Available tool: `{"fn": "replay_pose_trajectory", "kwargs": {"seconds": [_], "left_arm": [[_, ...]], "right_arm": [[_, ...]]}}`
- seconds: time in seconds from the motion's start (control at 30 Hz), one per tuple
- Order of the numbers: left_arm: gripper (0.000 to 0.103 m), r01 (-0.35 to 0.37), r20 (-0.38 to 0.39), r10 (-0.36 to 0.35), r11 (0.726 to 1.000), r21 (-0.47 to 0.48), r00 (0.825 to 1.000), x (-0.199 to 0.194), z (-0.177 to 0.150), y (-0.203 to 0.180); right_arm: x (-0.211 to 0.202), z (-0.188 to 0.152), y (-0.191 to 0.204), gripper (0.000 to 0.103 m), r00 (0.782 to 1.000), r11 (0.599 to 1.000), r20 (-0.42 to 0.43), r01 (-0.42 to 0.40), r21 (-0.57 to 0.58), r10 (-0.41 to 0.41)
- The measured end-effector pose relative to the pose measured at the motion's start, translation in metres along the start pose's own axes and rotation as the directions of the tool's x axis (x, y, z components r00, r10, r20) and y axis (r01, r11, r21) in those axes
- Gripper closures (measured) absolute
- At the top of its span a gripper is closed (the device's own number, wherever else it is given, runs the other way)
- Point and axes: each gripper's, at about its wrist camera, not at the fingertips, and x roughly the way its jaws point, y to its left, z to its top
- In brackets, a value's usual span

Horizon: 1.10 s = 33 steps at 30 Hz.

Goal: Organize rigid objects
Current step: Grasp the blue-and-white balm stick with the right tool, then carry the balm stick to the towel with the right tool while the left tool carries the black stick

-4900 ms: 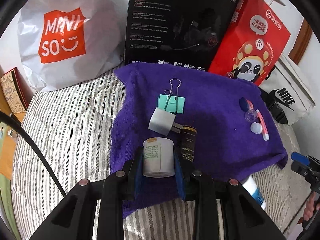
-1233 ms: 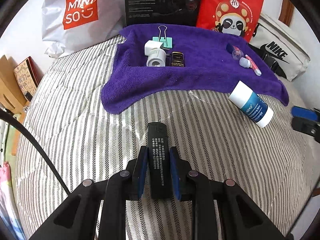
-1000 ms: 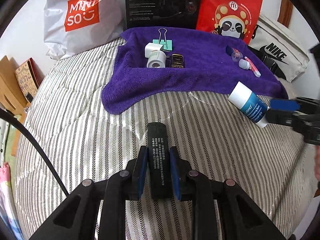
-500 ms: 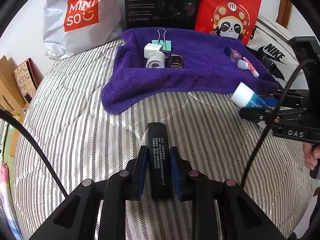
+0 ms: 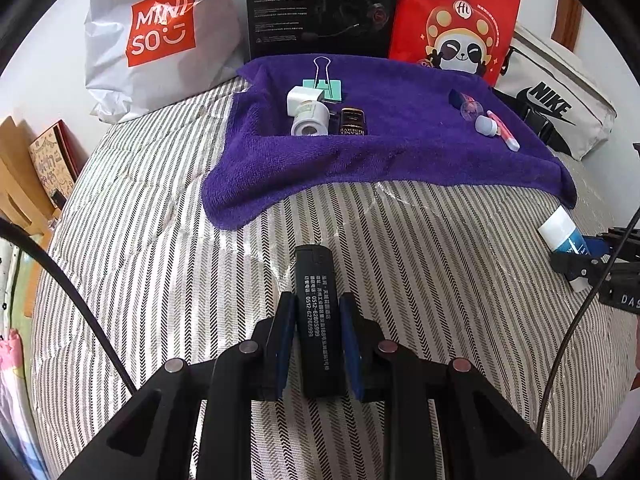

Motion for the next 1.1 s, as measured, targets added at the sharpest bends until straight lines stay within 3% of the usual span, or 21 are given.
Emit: {"fn": "replay_pose_trajectory", "kwargs": {"seconds": [0.3, 0.53, 0.67, 0.87, 1.1], "left_arm": [[0.081, -0.004, -0.014, 0.004, 1.000, 0.013, 1.000, 0.001, 0.001, -0.001], [0.081, 0.002, -0.038, -0.002, 1.000, 0.018, 0.999, 0.004, 0.006, 0.000], [0.082, 0.020, -0.038, -0.019, 1.000, 0.018, 0.999, 0.003, 0.005, 0.002], [0.082, 0.103, -0.052, -0.104, 0.994, -0.023, 0.993, -0.005, 0.004, 0.006], [0.082, 0.092, -0.040, -0.092, 0.996, 0.002, 0.995, -0.020, 0.010, -0.003]], "right_arm": [[0.002, -0.002, 0.005, 0.063, 0.999, 0.999, 0.029, 0.018, -0.037, -0.017], [0.003, -0.002, 0.003, 0.062, 0.998, 1.000, 0.055, 0.004, 0.003, -0.004], [0.004, 0.001, 0.004, 0.067, 0.998, 1.000, 0.054, 0.013, -0.013, -0.012], [-0.005, -0.001, -0.007, 0.067, 0.997, 0.998, 0.052, -0.063, 0.015, 0.062], [-0.024, 0.000, -0.013, 0.067, 0.994, 0.996, 0.080, -0.082, 0.028, 0.079]]}}
